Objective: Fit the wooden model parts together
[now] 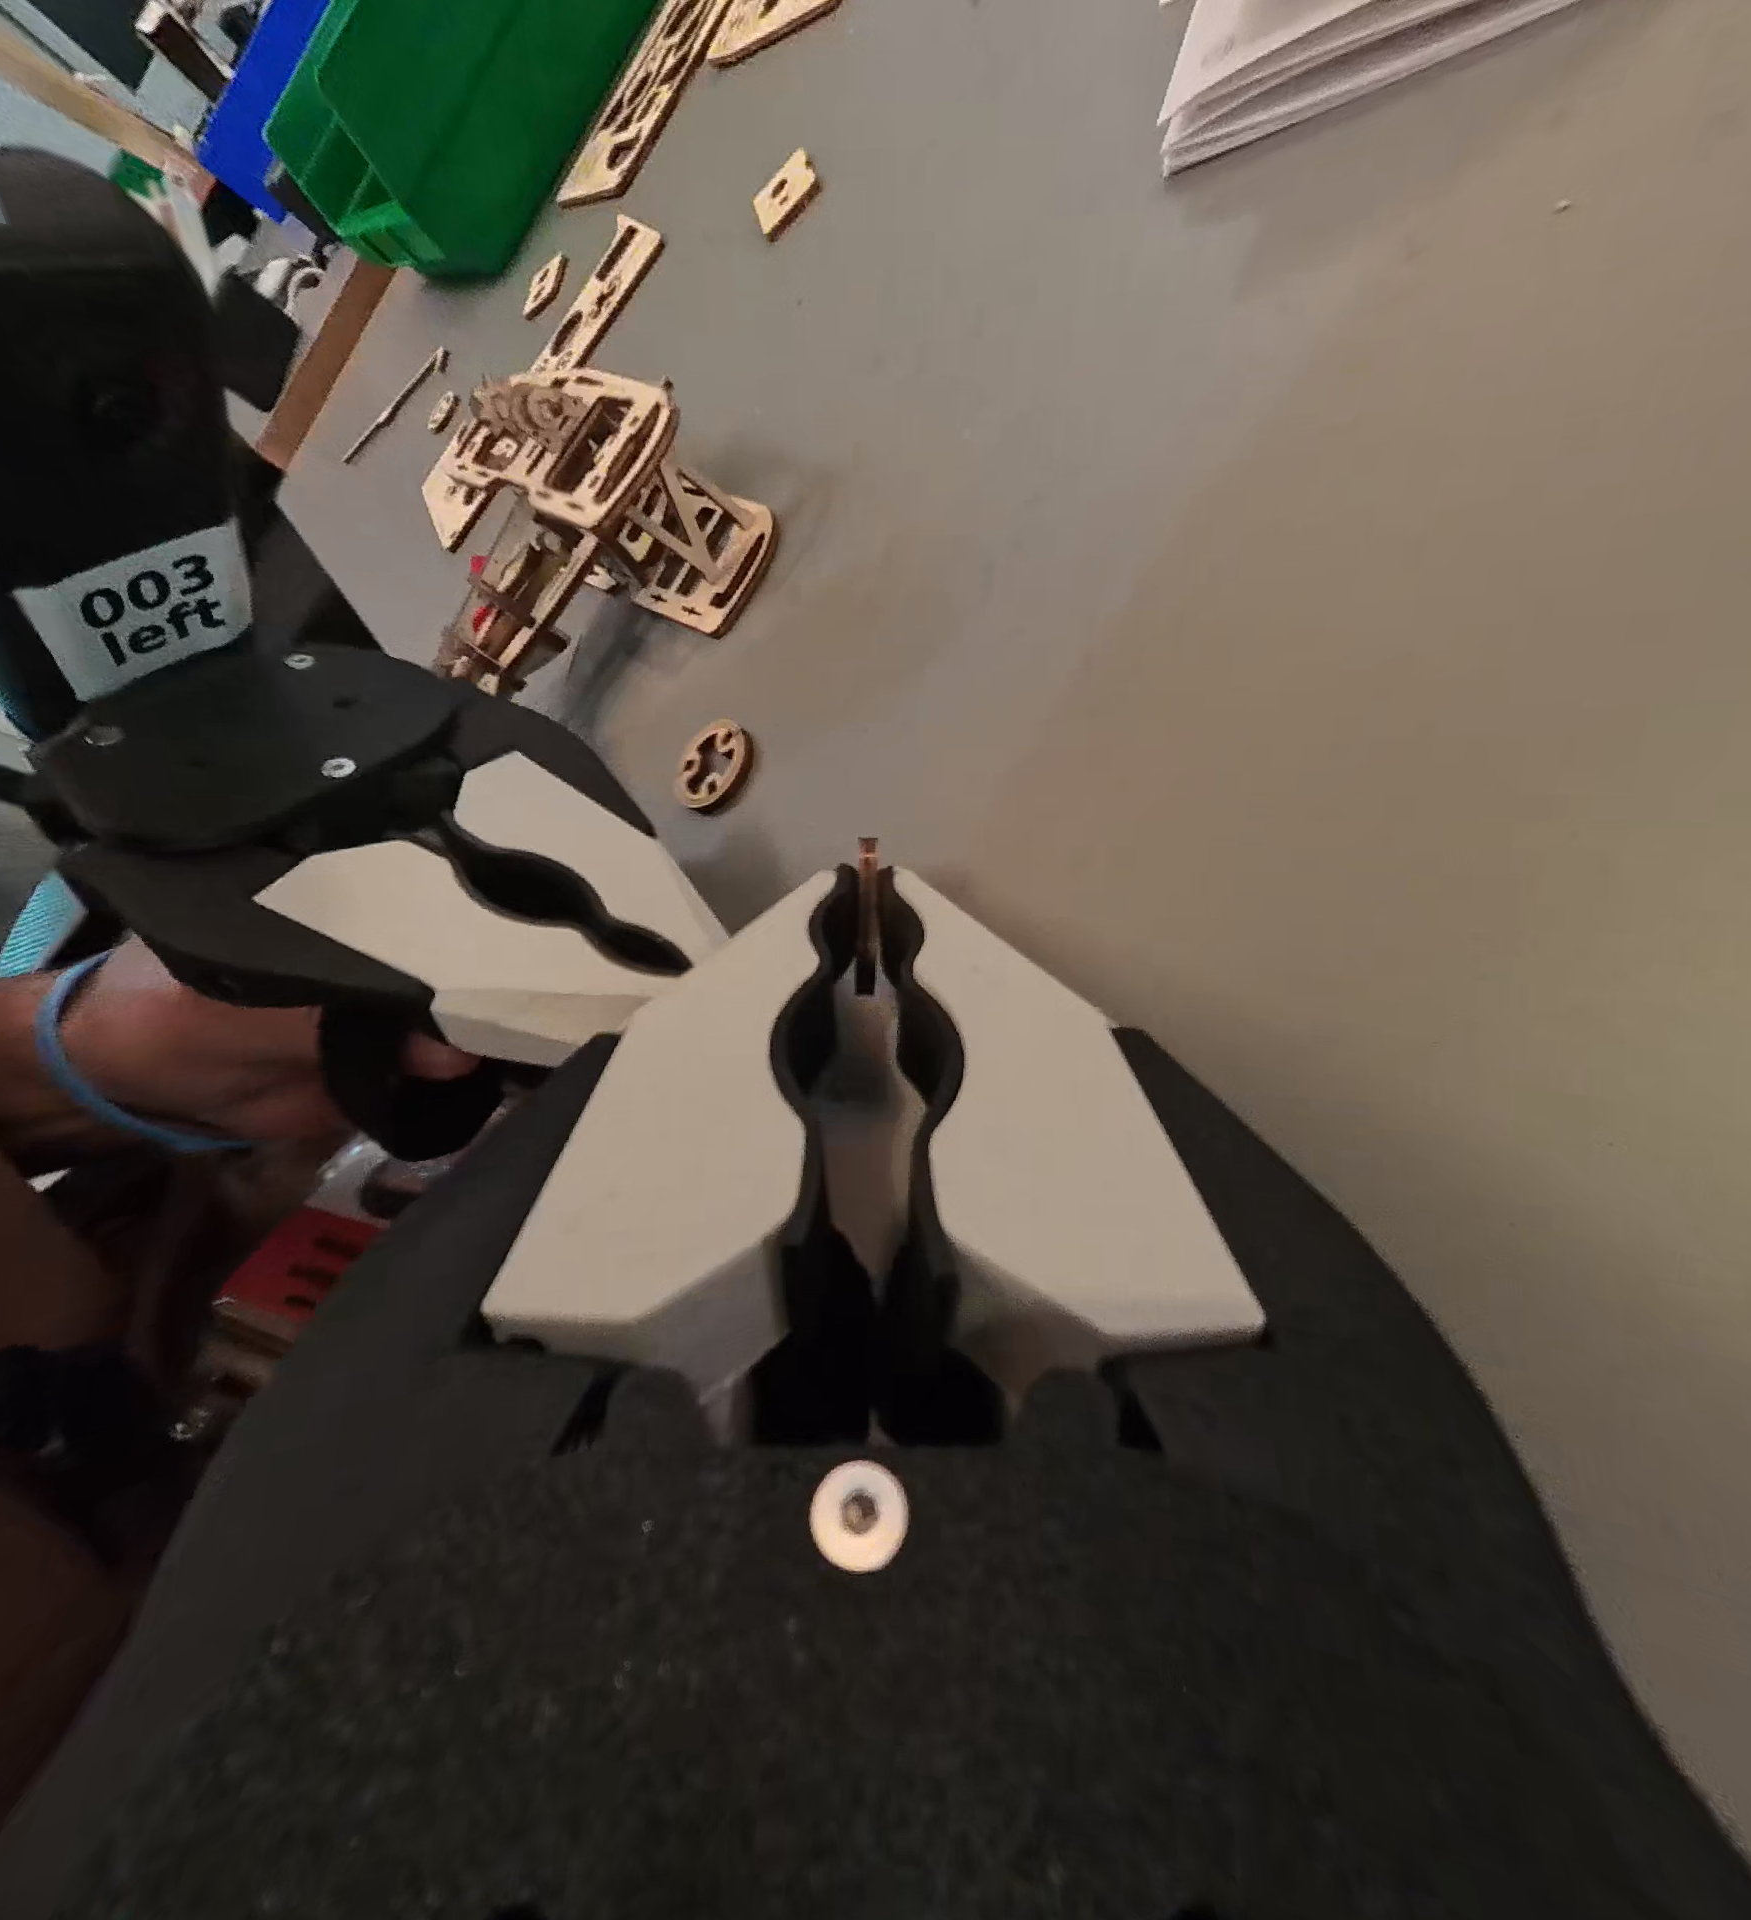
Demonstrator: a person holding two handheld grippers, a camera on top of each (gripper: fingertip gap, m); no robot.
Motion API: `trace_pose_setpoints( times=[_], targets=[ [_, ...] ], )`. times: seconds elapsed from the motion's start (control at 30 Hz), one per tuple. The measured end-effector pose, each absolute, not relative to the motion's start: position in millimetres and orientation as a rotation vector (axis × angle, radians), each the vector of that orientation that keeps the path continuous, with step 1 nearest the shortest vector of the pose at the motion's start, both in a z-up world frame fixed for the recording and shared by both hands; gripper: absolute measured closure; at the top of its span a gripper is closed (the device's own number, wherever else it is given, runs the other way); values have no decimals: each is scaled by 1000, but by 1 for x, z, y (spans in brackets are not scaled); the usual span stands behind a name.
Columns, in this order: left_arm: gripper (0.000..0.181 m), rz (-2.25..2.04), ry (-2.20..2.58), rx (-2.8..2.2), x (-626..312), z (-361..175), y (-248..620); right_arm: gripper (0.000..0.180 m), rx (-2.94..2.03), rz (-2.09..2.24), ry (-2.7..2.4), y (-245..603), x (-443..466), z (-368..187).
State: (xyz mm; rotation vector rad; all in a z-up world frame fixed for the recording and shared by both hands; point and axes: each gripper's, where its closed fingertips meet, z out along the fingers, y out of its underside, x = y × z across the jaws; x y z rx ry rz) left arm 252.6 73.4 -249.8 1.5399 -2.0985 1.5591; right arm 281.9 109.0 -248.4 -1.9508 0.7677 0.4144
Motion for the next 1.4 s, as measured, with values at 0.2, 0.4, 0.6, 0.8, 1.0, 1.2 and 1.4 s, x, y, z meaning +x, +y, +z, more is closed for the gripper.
trace_pose_setpoints(
  times=[0.2,0.4,0.6,0.8,1.0,1.2,1.4],
  targets=[
    [164,1552,-2263,1662,262,-237,97,178,-1823,597,742,101,276,-229],
    [99,1532,-2621,1553,269,-239,90,178,-1714,754,791,105,271,-221],
    [151,1676,-2730,1574,277,-245,87,178,-1646,821,879,108,270,-222],
    [154,1679,-2946,1516,276,-247,88,173,-1726,788,841,103,266,-227],
    [154,1624,-2999,1489,275,-250,86,174,-1911,527,707,103,265,-230],
    [154,1590,-3115,1436,274,-252,84,177,-1954,473,677,103,259,-232],
    [154,1618,-3071,1448,274,-251,82,177,-1956,475,648,101,261,-230]
  ],
)
